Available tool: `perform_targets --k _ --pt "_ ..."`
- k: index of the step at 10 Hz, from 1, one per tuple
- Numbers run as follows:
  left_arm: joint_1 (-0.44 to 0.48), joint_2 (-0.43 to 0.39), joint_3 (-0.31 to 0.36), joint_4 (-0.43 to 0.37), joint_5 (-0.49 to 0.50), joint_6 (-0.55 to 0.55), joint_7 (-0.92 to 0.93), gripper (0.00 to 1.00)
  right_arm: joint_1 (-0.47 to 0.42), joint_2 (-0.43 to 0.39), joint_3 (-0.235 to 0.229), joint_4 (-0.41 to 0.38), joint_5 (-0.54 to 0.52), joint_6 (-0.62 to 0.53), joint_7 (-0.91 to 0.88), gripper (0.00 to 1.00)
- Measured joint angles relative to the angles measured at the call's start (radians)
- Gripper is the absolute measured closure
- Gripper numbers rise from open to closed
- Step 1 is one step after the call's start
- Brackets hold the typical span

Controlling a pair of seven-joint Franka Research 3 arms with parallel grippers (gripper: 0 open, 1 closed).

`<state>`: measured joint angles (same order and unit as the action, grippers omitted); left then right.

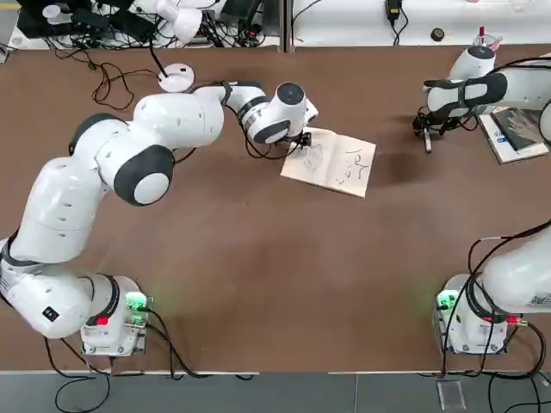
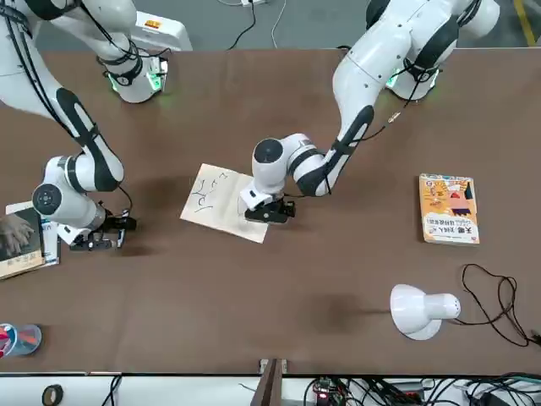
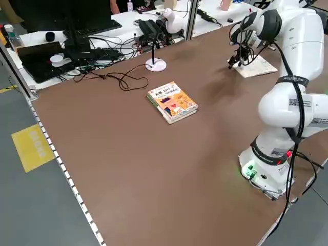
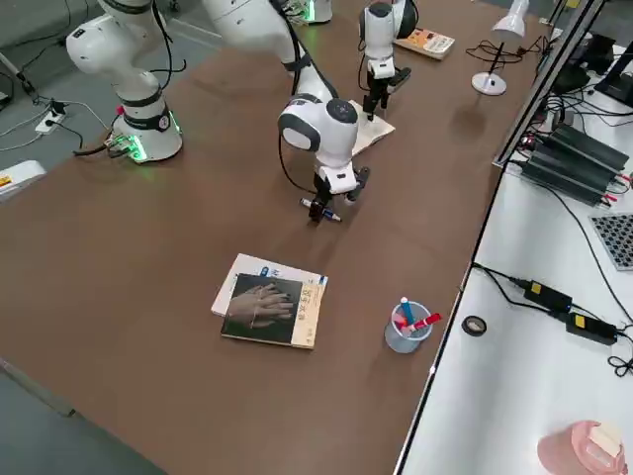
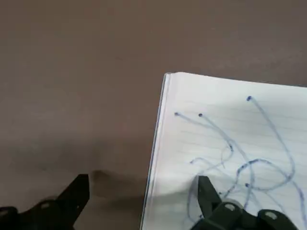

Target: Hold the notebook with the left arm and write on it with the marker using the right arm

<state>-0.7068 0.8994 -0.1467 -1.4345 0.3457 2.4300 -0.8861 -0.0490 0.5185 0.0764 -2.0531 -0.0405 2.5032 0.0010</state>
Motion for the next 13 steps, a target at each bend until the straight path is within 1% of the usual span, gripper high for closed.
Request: perform_targets --k 1,2,3,4,5,6,7,8,9,11,13 --pt "0.000 0.000 0.000 0.000 0.000 0.000 0.000 0.00 0.000 0.001 0.000 0.000 0.000 0.000 0.000 0.10" --pt "0.000 0.000 0.000 0.000 0.000 0.000 0.001 0.00 0.000 0.001 -0.001 0.001 0.000 0.001 0.001 0.20" --pt "0.000 0.000 0.000 0.000 0.000 0.000 0.002 0.00 0.000 0.002 -0.001 0.001 0.000 0.005 0.002 0.33" --pt "0.000 0.000 0.000 0.000 0.000 0.000 0.003 0.00 0.000 0.003 -0.002 0.001 0.000 0.013 0.004 0.41" --pt "0.000 0.000 0.000 0.000 0.000 0.000 0.004 0.00 0.000 0.005 -0.003 0.001 0.000 0.018 0.005 0.41" --pt "0.000 0.000 0.000 0.000 0.000 0.000 0.004 0.00 0.000 0.008 -0.004 0.001 -0.001 0.022 0.005 0.44" --pt "0.000 0.000 0.000 0.000 0.000 0.000 0.004 0.00 0.000 0.007 -0.009 0.002 -0.005 0.023 0.008 0.59" --pt "0.000 0.000 0.000 0.000 0.000 0.000 0.005 0.00 -0.001 0.006 -0.012 0.002 -0.005 0.025 0.009 0.65" --pt "0.000 0.000 0.000 0.000 0.000 0.000 0.005 0.00 -0.001 0.006 -0.012 0.000 -0.005 0.028 0.011 0.65" --pt "0.000 0.000 0.001 0.000 0.000 0.000 0.005 0.00 -0.001 0.005 -0.014 -0.002 -0.005 0.042 0.027 0.83" --pt "0.000 0.000 0.001 0.000 0.000 0.000 0.005 0.00 -0.001 0.004 -0.014 -0.005 -0.005 0.048 0.059 0.83"
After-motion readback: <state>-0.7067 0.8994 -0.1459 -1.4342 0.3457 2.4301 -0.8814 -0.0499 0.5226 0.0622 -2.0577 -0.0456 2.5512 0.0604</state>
